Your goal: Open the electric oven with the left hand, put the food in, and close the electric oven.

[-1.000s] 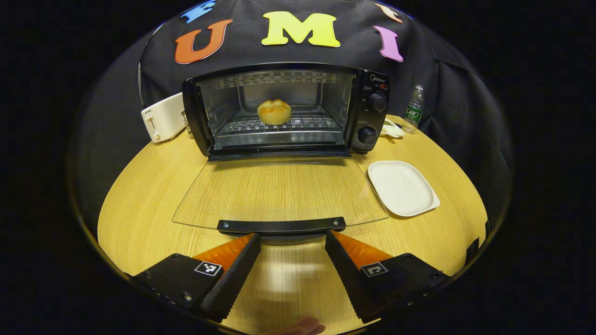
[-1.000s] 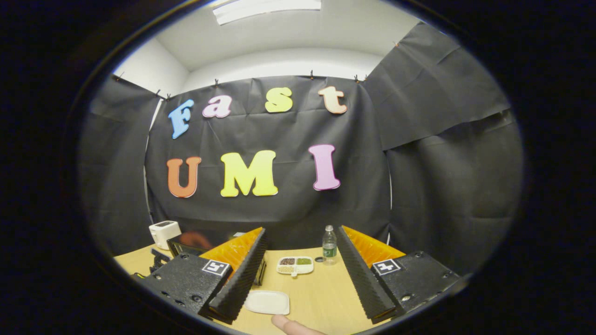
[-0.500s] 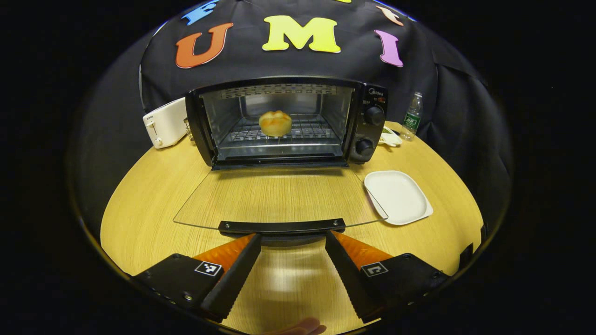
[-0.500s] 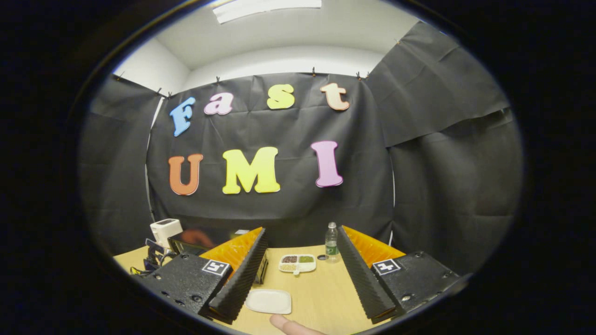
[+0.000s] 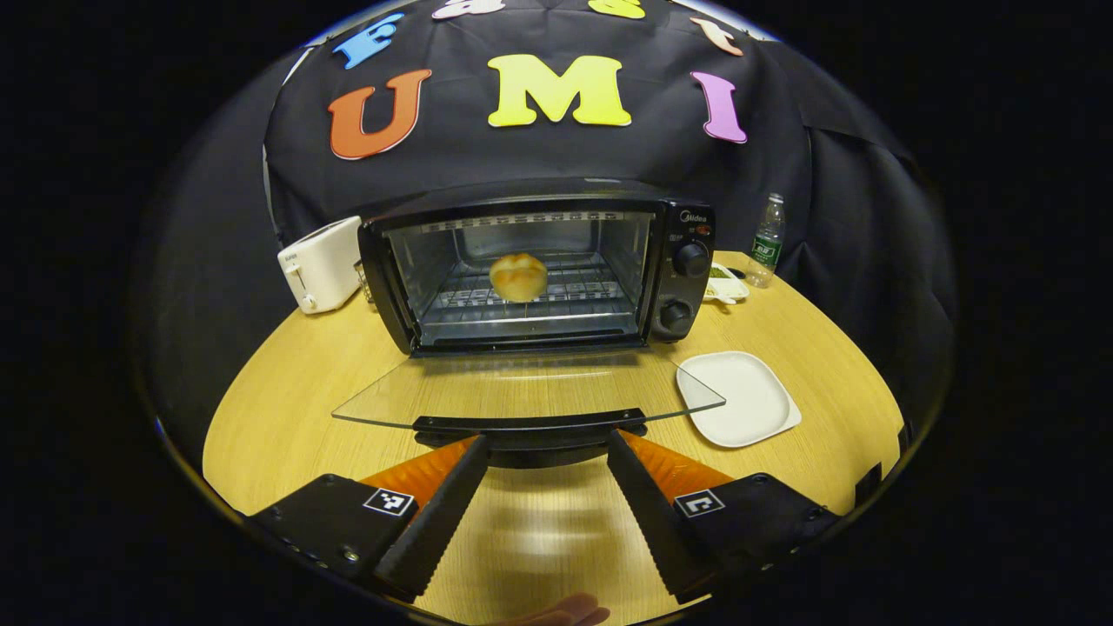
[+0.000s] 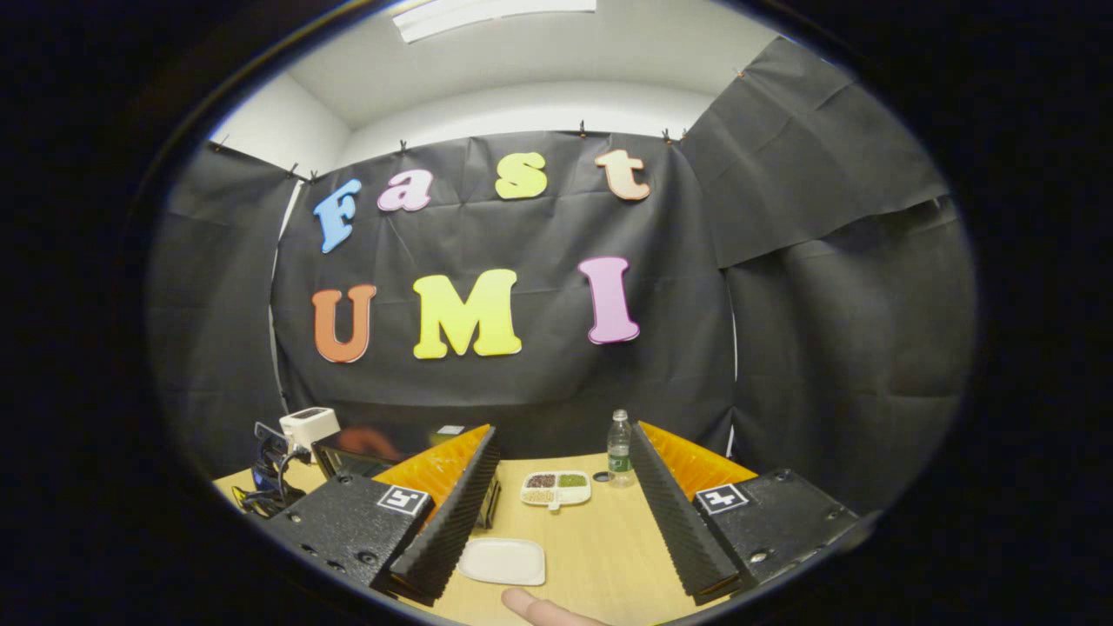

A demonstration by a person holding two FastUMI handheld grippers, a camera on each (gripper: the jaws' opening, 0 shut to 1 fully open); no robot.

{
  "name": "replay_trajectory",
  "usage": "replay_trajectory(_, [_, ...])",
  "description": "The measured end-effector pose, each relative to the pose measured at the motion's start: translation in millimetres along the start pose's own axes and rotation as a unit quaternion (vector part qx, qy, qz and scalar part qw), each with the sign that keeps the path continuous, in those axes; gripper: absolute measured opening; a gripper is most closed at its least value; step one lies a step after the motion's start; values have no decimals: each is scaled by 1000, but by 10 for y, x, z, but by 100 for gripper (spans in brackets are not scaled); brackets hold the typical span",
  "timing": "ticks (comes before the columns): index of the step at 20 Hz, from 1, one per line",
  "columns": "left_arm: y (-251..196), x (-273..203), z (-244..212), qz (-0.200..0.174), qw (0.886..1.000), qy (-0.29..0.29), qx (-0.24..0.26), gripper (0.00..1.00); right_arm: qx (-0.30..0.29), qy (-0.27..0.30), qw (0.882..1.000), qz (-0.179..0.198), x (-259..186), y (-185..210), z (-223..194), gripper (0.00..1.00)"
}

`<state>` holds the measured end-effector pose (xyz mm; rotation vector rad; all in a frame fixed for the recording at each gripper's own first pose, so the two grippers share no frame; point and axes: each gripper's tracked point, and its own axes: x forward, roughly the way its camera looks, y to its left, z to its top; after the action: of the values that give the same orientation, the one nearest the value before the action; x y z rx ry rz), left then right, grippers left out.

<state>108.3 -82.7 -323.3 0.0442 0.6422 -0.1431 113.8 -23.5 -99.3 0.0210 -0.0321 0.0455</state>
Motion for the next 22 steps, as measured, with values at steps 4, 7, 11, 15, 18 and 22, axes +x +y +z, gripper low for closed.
replay_trajectory(4, [51, -1, 114, 15, 1000, -19, 16, 94, -4, 1, 1000, 2, -2, 21, -8, 96])
replay_trajectory(7, [63, -2, 258, 18, 999, -40, 19, 95, -5, 1, 1000, 0, 3, 15, -14, 96])
replay_trajectory(11, [90, -6, 385, 20, 998, -55, 23, 96, -3, 3, 1000, 0, -27, 14, -20, 96])
replay_trajectory(15, [104, 13, 614, 30, 995, -83, 39, 96, -6, 2, 1000, -1, -67, 16, -3, 92])
replay_trajectory(18, [129, 84, 847, 37, 991, -115, 48, 99, -11, 0, 1000, -4, -115, -3, 26, 96])
replay_trajectory(22, [209, 275, 970, 49, 991, -121, 41, 97, -12, -4, 1000, -11, -188, -61, 65, 96])
